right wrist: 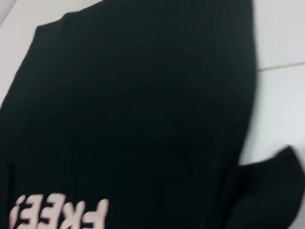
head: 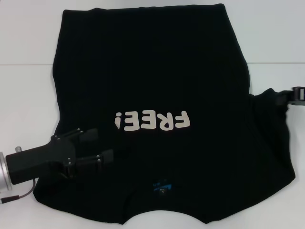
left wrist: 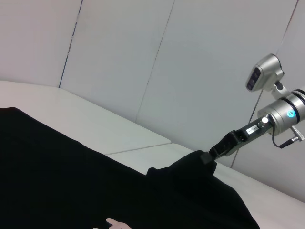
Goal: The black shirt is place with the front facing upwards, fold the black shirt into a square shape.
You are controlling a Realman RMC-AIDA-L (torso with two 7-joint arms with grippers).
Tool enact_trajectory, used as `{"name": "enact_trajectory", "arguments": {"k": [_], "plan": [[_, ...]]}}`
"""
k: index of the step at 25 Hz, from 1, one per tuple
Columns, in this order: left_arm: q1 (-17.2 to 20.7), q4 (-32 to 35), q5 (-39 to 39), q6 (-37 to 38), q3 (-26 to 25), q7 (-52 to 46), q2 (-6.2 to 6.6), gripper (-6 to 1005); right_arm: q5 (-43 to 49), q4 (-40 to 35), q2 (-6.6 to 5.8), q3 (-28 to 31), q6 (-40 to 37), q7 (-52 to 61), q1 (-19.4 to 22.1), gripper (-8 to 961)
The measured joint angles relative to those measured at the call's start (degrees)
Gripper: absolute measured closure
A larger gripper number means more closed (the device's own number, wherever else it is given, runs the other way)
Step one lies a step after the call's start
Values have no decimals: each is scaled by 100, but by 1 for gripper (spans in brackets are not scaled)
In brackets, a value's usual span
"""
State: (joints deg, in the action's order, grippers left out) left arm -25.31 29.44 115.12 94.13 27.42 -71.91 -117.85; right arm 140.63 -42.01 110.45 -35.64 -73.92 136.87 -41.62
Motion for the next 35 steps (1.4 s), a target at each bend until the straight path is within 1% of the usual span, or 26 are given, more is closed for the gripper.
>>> {"name": "enact_trajectory", "arguments": {"k": [2, 5, 8, 12, 16, 19, 22, 24, 26, 28, 30, 33, 35], "plan": [[1, 0, 0, 0, 0, 1, -6, 92, -2, 34, 65, -140, 0, -64, -104, 943], [1, 1, 0, 0, -6, 2, -9, 92, -5, 49, 215, -368, 30, -80, -264, 942], [-2, 0, 0, -7, -8, -11, -9, 93, -14, 97, 340, -446, 8, -121, -406, 942], [-8, 0, 1, -18, -75, -28, -26, 94, -39, 267, 413, -491, -105, -397, -541, 915], [-6, 0, 1, -18, -272, -30, -56, 94, -146, 337, 488, -496, -151, -860, -559, 887], [-4, 1, 1, -18, -311, -33, -58, 95, -333, 350, 527, -496, -141, -1177, -520, 772], [-2, 1, 1, -20, -331, -42, -62, 96, -420, 415, 536, -493, -106, -1394, -506, 656], [-2, -4, 1, -23, -369, -46, -66, 96, -417, 430, 537, -477, -48, -1400, -500, 559], [-1, -13, 1, -25, -426, -48, -69, 96, -400, 431, 511, -467, 26, -1301, -471, 462], [6, -17, 1, -24, -455, -49, -70, 96, -370, 431, 426, -470, 104, -1047, -419, 382], [9, -17, 1, -22, -464, -50, -70, 96, -273, 444, 288, -480, 205, -640, -366, 320], [4, -17, 1, -20, -466, -50, -70, 95, 0, 555, 37, -491, 260, -81, -339, 227], [-8, -17, 1, -19, -466, -51, -70, 95, 208, 617, -91, -492, 217, 289, -343, 229]]}}
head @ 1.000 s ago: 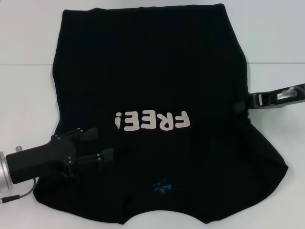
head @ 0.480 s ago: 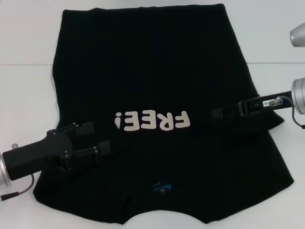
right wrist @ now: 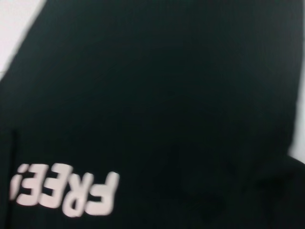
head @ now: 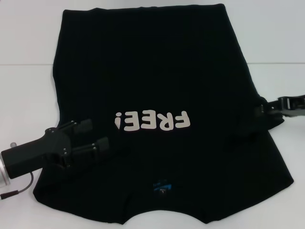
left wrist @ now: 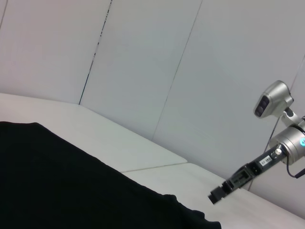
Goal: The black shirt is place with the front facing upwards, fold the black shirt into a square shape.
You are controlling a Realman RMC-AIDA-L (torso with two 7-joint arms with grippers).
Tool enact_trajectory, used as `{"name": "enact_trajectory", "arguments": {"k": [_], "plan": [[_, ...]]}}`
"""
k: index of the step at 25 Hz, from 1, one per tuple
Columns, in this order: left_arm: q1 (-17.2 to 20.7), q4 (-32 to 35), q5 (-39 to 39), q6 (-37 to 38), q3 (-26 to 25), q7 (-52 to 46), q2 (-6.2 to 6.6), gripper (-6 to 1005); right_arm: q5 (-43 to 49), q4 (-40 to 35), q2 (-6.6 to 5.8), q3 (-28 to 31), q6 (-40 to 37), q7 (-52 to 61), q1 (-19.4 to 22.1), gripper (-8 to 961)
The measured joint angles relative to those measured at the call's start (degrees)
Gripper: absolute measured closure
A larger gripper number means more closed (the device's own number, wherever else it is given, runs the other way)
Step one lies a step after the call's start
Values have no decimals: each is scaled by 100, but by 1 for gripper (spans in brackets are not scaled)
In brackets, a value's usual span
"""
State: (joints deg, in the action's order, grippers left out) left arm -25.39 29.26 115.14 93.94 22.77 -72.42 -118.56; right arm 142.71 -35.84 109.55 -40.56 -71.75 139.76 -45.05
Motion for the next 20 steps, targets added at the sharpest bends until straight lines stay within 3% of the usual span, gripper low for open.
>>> {"name": "enact_trajectory", "arguments": {"k": [8, 20], "plan": [[-28, 0, 0, -47, 0, 0, 16, 95, 276, 9, -78, -2, -627, 602, -64, 238], [-45, 0, 0, -144, 0, 4, 15, 96, 264, 377, 61, 20, -397, 668, -83, 242]]}}
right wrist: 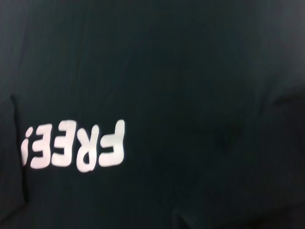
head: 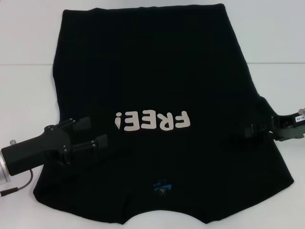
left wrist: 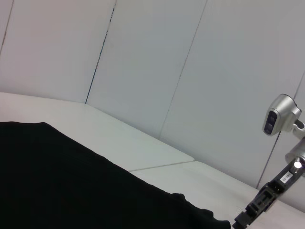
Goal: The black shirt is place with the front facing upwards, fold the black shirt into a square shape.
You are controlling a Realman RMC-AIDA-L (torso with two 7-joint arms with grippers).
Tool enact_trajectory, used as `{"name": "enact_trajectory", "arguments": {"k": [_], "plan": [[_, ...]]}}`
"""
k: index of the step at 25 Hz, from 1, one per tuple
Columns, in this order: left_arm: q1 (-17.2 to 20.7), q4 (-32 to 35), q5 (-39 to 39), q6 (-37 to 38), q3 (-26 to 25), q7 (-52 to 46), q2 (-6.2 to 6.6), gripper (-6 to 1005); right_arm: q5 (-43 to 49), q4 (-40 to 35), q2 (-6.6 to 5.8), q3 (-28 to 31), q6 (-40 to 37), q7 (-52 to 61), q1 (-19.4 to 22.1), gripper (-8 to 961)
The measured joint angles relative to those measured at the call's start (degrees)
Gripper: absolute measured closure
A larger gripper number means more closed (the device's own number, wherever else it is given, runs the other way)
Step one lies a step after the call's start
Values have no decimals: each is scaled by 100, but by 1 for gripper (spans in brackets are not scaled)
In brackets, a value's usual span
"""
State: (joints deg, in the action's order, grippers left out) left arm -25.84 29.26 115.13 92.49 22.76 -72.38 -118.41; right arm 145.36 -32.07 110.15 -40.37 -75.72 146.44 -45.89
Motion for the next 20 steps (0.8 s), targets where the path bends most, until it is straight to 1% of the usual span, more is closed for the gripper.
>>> {"name": "enact_trajectory", "arguments": {"k": [6, 14, 20], "plan": [[0, 0, 0, -76, 0, 0, -15, 96, -11, 71, 136, -7, 323, 16, -56, 244], [-16, 0, 0, -93, 0, 13, -5, 95, -11, 329, 190, -21, 606, 18, -190, 247], [-18, 0, 0, -137, 0, 27, -19, 94, -9, 389, 293, -4, 812, -27, -306, 249]]}}
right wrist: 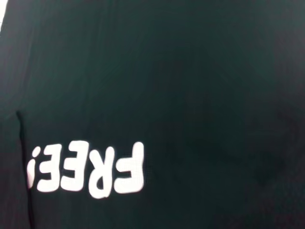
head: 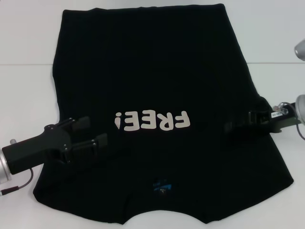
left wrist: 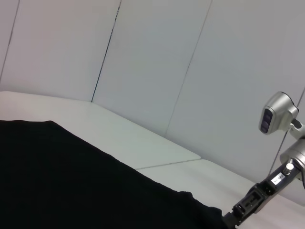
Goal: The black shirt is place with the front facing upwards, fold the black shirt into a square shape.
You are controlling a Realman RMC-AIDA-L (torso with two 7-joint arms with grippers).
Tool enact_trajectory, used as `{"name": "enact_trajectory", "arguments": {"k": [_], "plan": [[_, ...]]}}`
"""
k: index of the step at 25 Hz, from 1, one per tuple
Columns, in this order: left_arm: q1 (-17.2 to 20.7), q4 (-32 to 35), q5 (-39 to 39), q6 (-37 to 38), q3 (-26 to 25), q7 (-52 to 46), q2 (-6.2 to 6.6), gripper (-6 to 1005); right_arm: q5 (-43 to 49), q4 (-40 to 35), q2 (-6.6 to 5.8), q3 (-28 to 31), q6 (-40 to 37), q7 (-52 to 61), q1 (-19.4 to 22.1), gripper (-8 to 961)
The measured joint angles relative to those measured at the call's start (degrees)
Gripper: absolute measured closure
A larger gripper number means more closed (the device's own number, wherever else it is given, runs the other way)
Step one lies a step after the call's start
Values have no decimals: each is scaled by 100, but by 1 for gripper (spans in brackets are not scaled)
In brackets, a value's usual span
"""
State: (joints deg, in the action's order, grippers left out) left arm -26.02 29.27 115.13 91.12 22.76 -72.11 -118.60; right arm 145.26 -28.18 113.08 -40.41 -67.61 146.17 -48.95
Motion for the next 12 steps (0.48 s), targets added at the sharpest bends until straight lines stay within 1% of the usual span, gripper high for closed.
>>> {"name": "enact_trajectory", "arguments": {"k": [6, 12], "plan": [[0, 0, 0, -7, 0, 2, 2, 93, -86, 4, 142, 8, 268, -94, -175, 251], [0, 0, 0, -12, 1, 4, 4, 92, -538, 6, 230, -12, 399, -481, -305, 253]]}}
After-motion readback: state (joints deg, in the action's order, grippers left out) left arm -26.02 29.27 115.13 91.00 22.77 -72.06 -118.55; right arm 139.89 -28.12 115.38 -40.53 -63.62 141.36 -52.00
